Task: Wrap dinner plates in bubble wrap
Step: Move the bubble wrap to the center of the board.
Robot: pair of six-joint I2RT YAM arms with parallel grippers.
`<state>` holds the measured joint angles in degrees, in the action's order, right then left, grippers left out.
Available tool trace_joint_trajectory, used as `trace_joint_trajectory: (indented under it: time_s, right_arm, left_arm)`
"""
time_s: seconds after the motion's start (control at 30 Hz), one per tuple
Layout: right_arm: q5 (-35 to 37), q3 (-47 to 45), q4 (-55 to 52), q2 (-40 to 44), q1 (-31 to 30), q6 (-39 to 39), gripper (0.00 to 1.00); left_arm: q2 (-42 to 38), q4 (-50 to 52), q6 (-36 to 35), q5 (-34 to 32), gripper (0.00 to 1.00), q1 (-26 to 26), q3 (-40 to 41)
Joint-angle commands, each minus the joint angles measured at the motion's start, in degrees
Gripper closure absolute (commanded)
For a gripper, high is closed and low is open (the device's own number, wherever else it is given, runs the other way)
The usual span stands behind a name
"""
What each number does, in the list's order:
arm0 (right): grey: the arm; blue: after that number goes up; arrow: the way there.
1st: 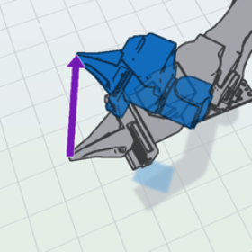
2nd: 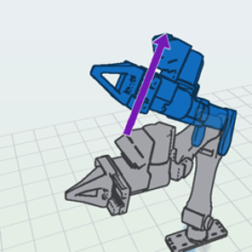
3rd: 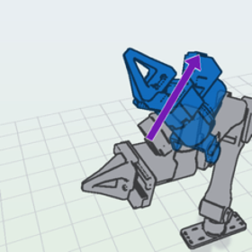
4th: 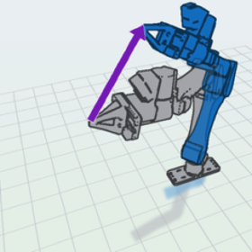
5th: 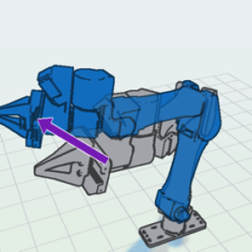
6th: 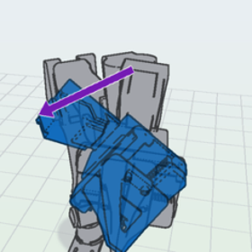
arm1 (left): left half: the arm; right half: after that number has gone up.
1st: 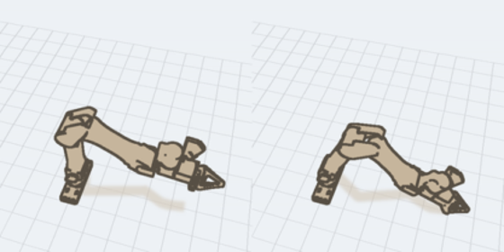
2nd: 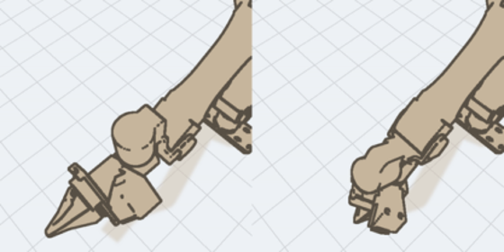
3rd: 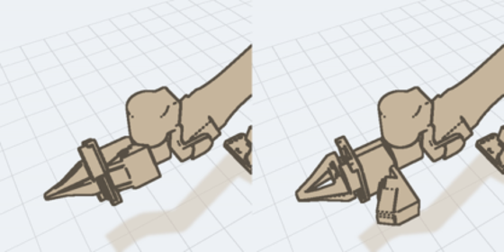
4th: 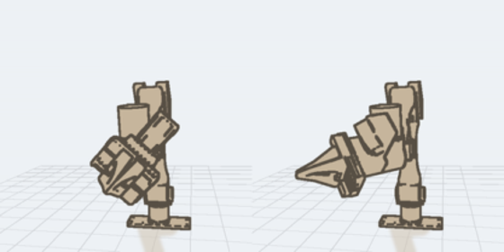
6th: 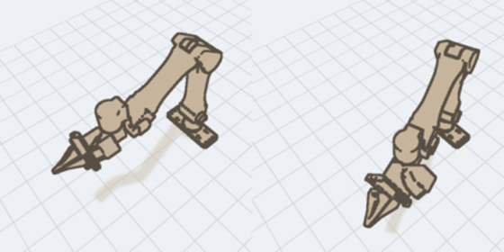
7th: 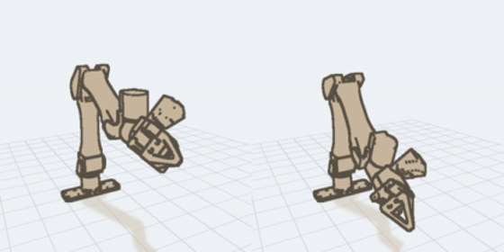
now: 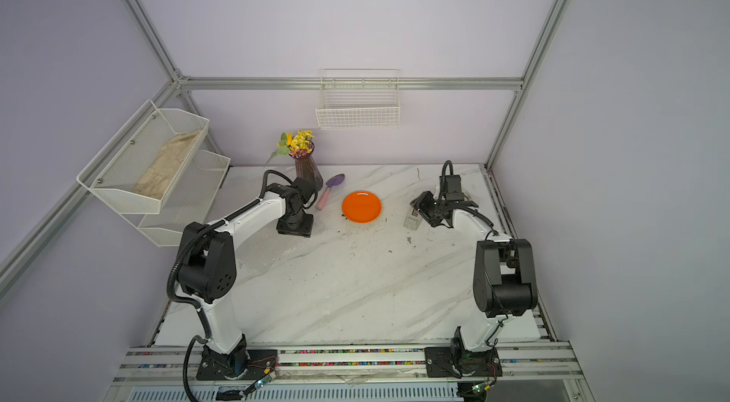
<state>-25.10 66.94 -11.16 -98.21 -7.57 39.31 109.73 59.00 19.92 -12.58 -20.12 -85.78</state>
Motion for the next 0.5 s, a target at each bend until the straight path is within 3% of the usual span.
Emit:
trace_joint_trajectory:
  time_s: [0.0,0.1,0.27,0.47]
  right_arm:
    - [1.1,4.2,0.8,-3.5,-7.5,1.9,0.47]
    - [1.7,8.3,2.2,-8.6,-15.5,2.5,0.5]
    - [0.9,19.3,4.3,-21.2,-26.3,3.0,0.53]
    - [-1.1,35.7,2.5,-36.2,-32.8,3.0,0.54]
  left_arm:
    - [0.0,1.6,0.4,-6.7,0.34,3.8,2.1]
    - [-2.7,-0.6,1.4,-3.1,0.32,9.1,5.5]
    - [-4.0,-3.5,2.0,9.2,0.34,18.4,10.2]
    - [-0.6,-4.7,0.8,15.3,0.38,21.8,12.6]
